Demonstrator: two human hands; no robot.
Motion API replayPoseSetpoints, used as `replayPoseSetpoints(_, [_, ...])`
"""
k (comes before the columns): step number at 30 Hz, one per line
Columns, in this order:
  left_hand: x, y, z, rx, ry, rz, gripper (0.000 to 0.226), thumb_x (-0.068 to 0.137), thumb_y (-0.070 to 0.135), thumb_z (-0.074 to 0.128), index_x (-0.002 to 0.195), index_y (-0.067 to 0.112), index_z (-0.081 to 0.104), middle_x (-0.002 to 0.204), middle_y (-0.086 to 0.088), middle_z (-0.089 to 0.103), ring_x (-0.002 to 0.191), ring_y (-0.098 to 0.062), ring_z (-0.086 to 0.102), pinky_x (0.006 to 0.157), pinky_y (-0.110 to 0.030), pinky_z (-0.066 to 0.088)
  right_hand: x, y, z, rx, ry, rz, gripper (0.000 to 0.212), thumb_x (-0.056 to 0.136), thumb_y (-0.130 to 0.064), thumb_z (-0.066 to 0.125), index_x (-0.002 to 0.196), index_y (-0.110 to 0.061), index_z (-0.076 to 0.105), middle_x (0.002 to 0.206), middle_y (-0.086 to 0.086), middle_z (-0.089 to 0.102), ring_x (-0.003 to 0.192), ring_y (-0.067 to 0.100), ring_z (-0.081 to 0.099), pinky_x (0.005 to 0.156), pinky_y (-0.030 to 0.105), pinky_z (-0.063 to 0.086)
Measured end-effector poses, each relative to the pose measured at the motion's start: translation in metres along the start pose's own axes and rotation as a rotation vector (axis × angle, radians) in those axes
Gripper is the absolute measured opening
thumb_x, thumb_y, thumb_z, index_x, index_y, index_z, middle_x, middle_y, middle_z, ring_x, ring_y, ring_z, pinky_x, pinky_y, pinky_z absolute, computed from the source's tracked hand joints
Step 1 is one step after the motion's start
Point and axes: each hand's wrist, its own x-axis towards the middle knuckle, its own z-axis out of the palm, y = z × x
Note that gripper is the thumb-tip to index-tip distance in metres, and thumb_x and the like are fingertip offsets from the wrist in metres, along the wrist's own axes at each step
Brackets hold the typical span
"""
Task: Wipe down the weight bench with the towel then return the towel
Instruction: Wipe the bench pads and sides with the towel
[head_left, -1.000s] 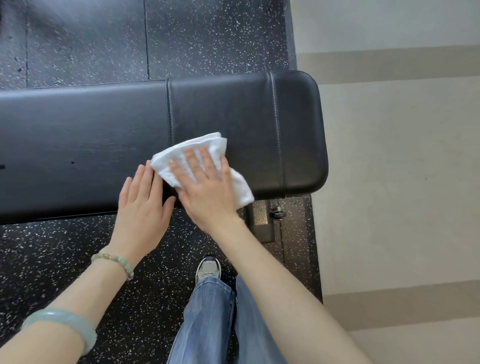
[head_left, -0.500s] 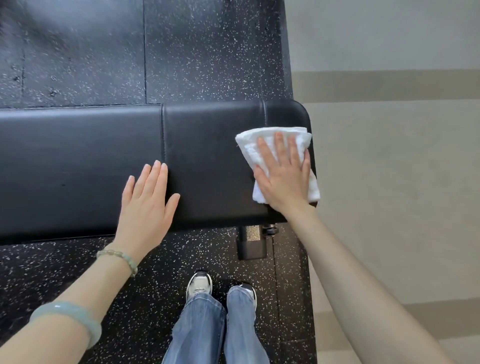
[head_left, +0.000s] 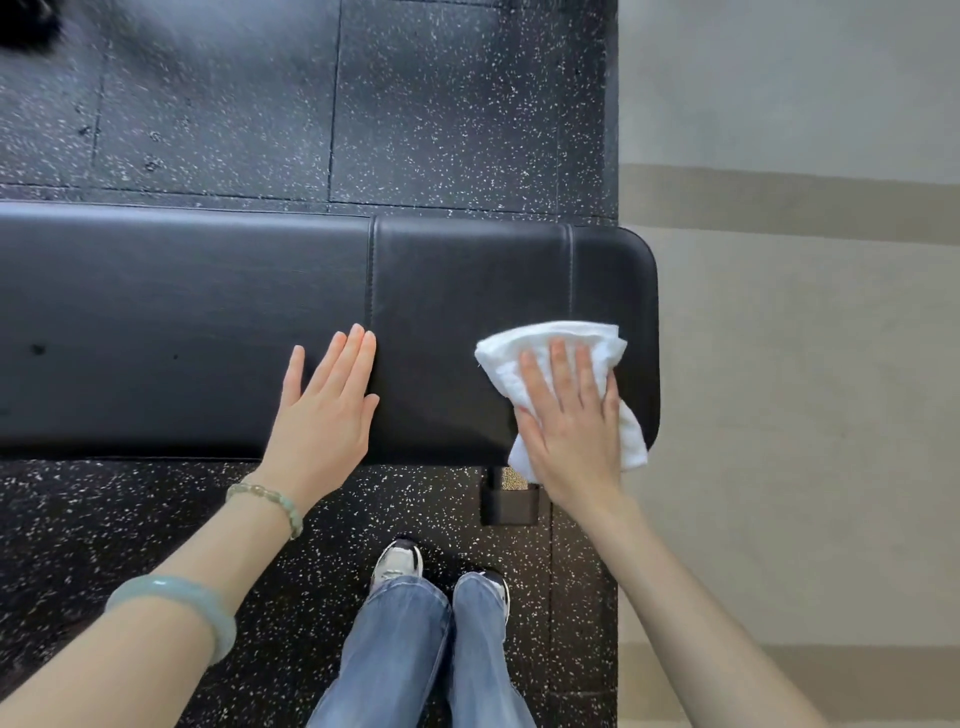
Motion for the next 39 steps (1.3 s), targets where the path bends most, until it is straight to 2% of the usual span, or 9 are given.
replayPoseSetpoints(3, [0.001, 0.001, -0.003, -0.008, 0.003, 0.000, 0.056, 0.098, 0.026, 0.033, 0.150, 0.006, 0.024, 0.155, -0.009, 0.028, 0.144, -0.023, 0.024, 0.116, -0.044, -0.003, -0.004, -0.018, 0.002, -0.055, -0.040, -0.035, 0.054, 0.096, -0.041, 0.026, 0.147, -0.023, 0.034, 0.154, 0.011, 0.026, 0.143, 0.031, 0.014, 0.112, 0.055, 0.011])
replayPoseSetpoints(8, [0.000, -0.011, -0.007, -0.027, 0.011, 0.076, 0.057, 0.097, 0.032, 0.030, 0.147, 0.004, 0.033, 0.152, -0.011, 0.035, 0.140, -0.025, 0.033, 0.115, -0.050, 0.016, 0.068, -0.048, 0.000, -0.067, -0.072, -0.113, 0.055, 0.093, -0.045, 0.028, 0.144, -0.027, 0.038, 0.152, 0.010, 0.032, 0.140, 0.034, 0.026, 0.107, 0.054, 0.010])
replayPoseSetpoints(11, [-0.001, -0.031, -0.011, -0.048, 0.033, 0.087, 0.059, 0.096, 0.035, 0.030, 0.146, 0.003, 0.034, 0.152, -0.013, 0.034, 0.140, -0.027, 0.032, 0.115, -0.048, 0.016, 0.132, -0.082, -0.009, -0.051, -0.096, -0.051, 0.060, 0.092, -0.049, 0.014, 0.148, -0.032, 0.027, 0.157, 0.006, 0.020, 0.144, 0.030, 0.013, 0.109, 0.052, 0.004])
replayPoseSetpoints(14, [-0.003, -0.064, -0.016, -0.062, 0.044, 0.027, 0.062, 0.096, 0.037, 0.031, 0.148, 0.004, 0.030, 0.154, -0.013, 0.030, 0.142, -0.026, 0.026, 0.117, -0.046, 0.011, 0.170, -0.112, -0.010, -0.064, -0.120, 0.044, 0.051, 0.099, -0.044, 0.021, 0.149, -0.033, 0.019, 0.159, 0.002, 0.009, 0.145, 0.025, 0.004, 0.111, 0.053, 0.003])
replayPoseSetpoints(19, [-0.006, -0.114, -0.023, -0.055, 0.003, -0.025, 0.064, 0.096, 0.040, 0.029, 0.149, 0.004, 0.027, 0.156, -0.012, 0.025, 0.144, -0.025, 0.020, 0.117, -0.044, 0.004, 0.111, -0.152, 0.013, 0.012, 0.009, -0.025, 0.054, 0.093, -0.039, 0.030, 0.145, -0.026, 0.035, 0.154, 0.008, 0.028, 0.142, 0.031, 0.018, 0.109, 0.052, 0.008])
replayPoseSetpoints(23, [-0.005, -0.132, -0.025, -0.045, -0.044, -0.001, 0.069, 0.093, 0.046, 0.029, 0.148, 0.005, 0.028, 0.155, -0.013, 0.026, 0.143, -0.027, 0.021, 0.117, -0.046, 0.003, 0.039, -0.185, 0.025, -0.031, -0.071, -0.072, 0.057, 0.091, -0.039, 0.036, 0.146, -0.023, 0.036, 0.154, 0.009, 0.027, 0.143, 0.030, 0.014, 0.110, 0.052, 0.010])
replayPoseSetpoints(29, [-0.005, -0.146, -0.025, -0.011, -0.079, 0.084, 0.076, 0.090, 0.053, 0.032, 0.148, 0.004, 0.029, 0.155, -0.013, 0.026, 0.143, -0.028, 0.023, 0.116, -0.053, 0.009, 0.111, -0.179, 0.020, -0.074, -0.057, -0.090, 0.055, 0.092, -0.043, 0.031, 0.143, -0.024, 0.039, 0.151, 0.009, 0.034, 0.140, 0.031, 0.023, 0.107, 0.053, 0.012])
replayPoseSetpoints(33, [-0.004, -0.148, -0.024, 0.002, -0.096, 0.110, 0.081, 0.088, 0.057, 0.034, 0.149, 0.005, 0.026, 0.156, -0.013, 0.024, 0.144, -0.027, 0.021, 0.115, -0.055, 0.011, 0.190, -0.192, 0.004, -0.092, -0.131, 0.070, 0.054, 0.097, -0.044, 0.020, 0.149, -0.029, 0.023, 0.158, 0.003, 0.014, 0.145, 0.026, 0.008, 0.111, 0.053, 0.006])
replayPoseSetpoints(39, [-0.005, -0.159, -0.028, -0.020, -0.102, 0.114, 0.082, 0.086, 0.056, 0.037, 0.149, 0.005, 0.028, 0.156, -0.015, 0.025, 0.144, -0.029, 0.020, 0.116, -0.054, 0.009, 0.104, -0.210, 0.025, -0.031, -0.021, 0.002, 0.056, 0.093, -0.038, 0.032, 0.148, -0.023, 0.029, 0.154, 0.008, 0.027, 0.143, 0.030, 0.018, 0.109, 0.055, 0.014])
